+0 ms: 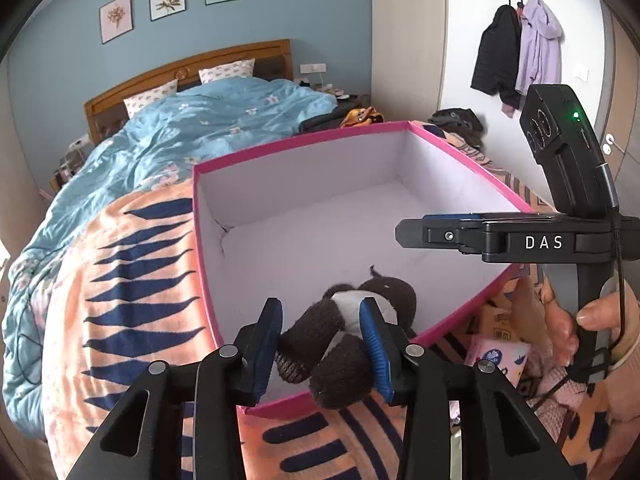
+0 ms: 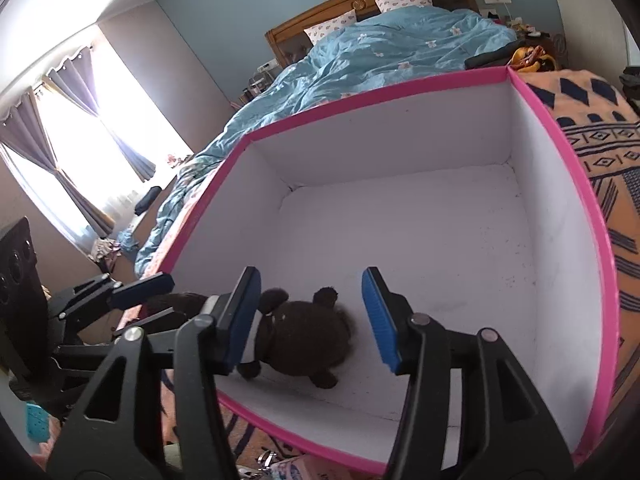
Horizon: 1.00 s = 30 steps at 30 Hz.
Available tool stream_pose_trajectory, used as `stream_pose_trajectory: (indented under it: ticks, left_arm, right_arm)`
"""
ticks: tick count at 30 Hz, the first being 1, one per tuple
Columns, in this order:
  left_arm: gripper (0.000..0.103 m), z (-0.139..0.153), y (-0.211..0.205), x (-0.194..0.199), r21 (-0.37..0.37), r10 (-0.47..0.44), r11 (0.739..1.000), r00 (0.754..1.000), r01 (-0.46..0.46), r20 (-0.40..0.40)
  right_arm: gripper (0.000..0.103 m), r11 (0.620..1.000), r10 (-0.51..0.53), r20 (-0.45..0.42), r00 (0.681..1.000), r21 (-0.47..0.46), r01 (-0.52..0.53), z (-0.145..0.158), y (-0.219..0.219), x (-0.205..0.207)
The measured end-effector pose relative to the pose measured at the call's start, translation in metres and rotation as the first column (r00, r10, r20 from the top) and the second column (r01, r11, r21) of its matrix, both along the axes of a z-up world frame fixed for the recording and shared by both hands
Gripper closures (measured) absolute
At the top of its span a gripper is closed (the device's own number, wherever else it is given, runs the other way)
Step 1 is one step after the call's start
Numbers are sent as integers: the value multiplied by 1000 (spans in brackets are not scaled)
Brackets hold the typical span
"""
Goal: Organize objects
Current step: 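Carry the monkey over the magenta box and open both grippers, then withdraw both grippers from the box toward the pink knitted bunny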
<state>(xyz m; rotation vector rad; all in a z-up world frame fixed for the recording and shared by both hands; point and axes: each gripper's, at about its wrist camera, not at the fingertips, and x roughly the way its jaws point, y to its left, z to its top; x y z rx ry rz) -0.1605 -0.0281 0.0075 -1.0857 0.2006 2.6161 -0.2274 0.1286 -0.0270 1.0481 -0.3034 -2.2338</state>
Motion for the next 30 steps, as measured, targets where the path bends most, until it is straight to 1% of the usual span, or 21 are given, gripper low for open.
stream_pose_trajectory:
  ticks: [2,4,6,7,12,13,15,16,17,19,21,22,23,25,28,30]
  left_arm:
    - [57,0,0,1,-6,-5,1000,1000,5,3]
    - [56,-1,-1,1,6,-9,1000,1000,9,13]
    - [56,-2,-2,2,16,-23,1000,999,23,23]
    - [56,-3,-2,3,18,-26,1000,999,25,26]
    - [56,-4,-1,10,31,-40,999,998,38,50]
    - [56,-4,1,13,19,-42,999,998,41,44]
    - [49,-3,5,19,-23,-25,999,1000,25,18]
    - [39,-2,5,21,-65,25,998,1000,-26,-12]
    - [36,-2,6,23,-93,61,994,998,-64,-31]
    - [36,-3,7,27,-131,94,986,994,-101,-62]
    - [36,-3,6,31,-135,121,982,989,-131,-81]
    - [36,-1,6,35,-134,132,980,986,-144,-98]
    - [36,1,6,39,-119,124,983,986,-138,-114]
    - [36,7,4,51,-71,110,990,984,-121,-143]
    - [35,17,-1,72,-2,76,997,979,-78,-187]
    - [31,21,-1,88,46,39,998,979,-30,-199]
  right_arm:
    - [47,1000,-3,-13,1000,16,3,0,2,3]
    - [46,1000,0,-28,1000,31,1,1,3,6]
    - [39,998,0,-56,998,60,3,2,4,8]
    - [38,997,-1,-72,997,75,7,2,5,9]
    - [38,991,-2,-117,993,130,17,0,12,12]
    - [38,991,1,-119,993,132,15,0,14,12]
    - [38,991,2,-126,992,135,15,2,19,14]
    - [38,991,7,-128,992,132,10,3,22,16]
    - [37,992,12,-130,991,127,5,4,24,18]
    - [36,993,23,-136,990,116,-7,7,28,23]
    - [34,994,32,-149,988,110,-16,11,31,30]
    - [34,994,42,-156,987,105,-26,13,33,35]
    - [33,994,51,-160,986,101,-35,15,34,39]
    - [33,994,68,-176,982,93,-52,20,39,49]
    - [33,994,93,-190,977,75,-80,25,46,64]
    - [32,993,105,-201,974,64,-94,29,52,75]
